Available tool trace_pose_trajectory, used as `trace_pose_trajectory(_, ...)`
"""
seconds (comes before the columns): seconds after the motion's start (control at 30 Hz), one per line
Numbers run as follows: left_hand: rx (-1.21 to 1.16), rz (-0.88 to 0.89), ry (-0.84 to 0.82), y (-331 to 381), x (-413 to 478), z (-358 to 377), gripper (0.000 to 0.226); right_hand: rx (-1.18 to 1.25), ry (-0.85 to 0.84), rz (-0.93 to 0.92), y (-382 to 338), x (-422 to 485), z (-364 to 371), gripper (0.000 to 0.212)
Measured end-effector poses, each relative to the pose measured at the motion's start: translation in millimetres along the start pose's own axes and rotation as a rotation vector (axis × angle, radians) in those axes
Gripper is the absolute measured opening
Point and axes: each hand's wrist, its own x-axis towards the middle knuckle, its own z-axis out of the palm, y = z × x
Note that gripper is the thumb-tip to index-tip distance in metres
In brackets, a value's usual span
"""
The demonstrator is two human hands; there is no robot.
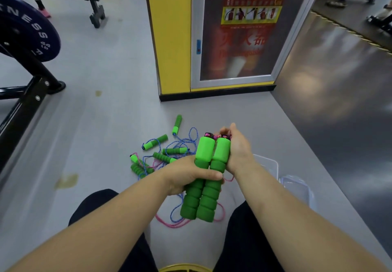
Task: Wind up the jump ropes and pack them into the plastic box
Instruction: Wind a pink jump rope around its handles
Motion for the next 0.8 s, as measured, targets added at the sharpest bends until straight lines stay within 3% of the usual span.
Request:
trace_pose_trajectory(0.13, -0.055, -0.085, -0.048, 2, -5, -5, 0.015, -0.334, -0.301, -0.062, -4, -9, -9, 0.031)
trace_pose_trajectory(0.27, -0.099, -0.192, -0.212, 8, -10, -9, 0.024, -0.401, -0.598, 0.114, -14, -18, -18, 0.062)
trace_pose_trajectory(0.33, -0.166, -0.212, -0.328, 8, -10, -9, 0.042, -0.398, -0.649, 0.142, -14, -18, -18, 0.063)
trace_pose_trajectory(0.43, -0.191, -0.236, -0.373, 8, -8, -8, 0.038, -0.401, -0.618, 0.099, -12, -19, -16, 0.04)
trace_pose_trajectory(0.5, -0.155, -0.233, -0.302, 7, -9, -5, 0.024, -0.385, -0.6, 0.065, -10, -22, -14, 0.03)
trace_pose_trajectory(0.6, -0.135, -0.216, -0.208, 6, -10, -5, 0.02, -0.484, -0.532, 0.005, -8, -21, -12, 0.024)
trace_pose_trajectory(0.7, -0.041, -0.228, -0.131, 8, -14, -16, 0.016, -0.958, -0.331, -0.001, -22, -20, -14, 0.058)
trace_pose_trajectory(0.73, 0.027, -0.24, -0.118, 11, -17, -23, 0.016, -1.16, -0.265, -0.01, -31, -20, -18, 0.061)
trace_pose_trajectory(0.8, 0.196, -0.269, -0.101, 21, -23, -37, 0.017, -1.444, -0.19, -0.148, -47, -18, -29, 0.042)
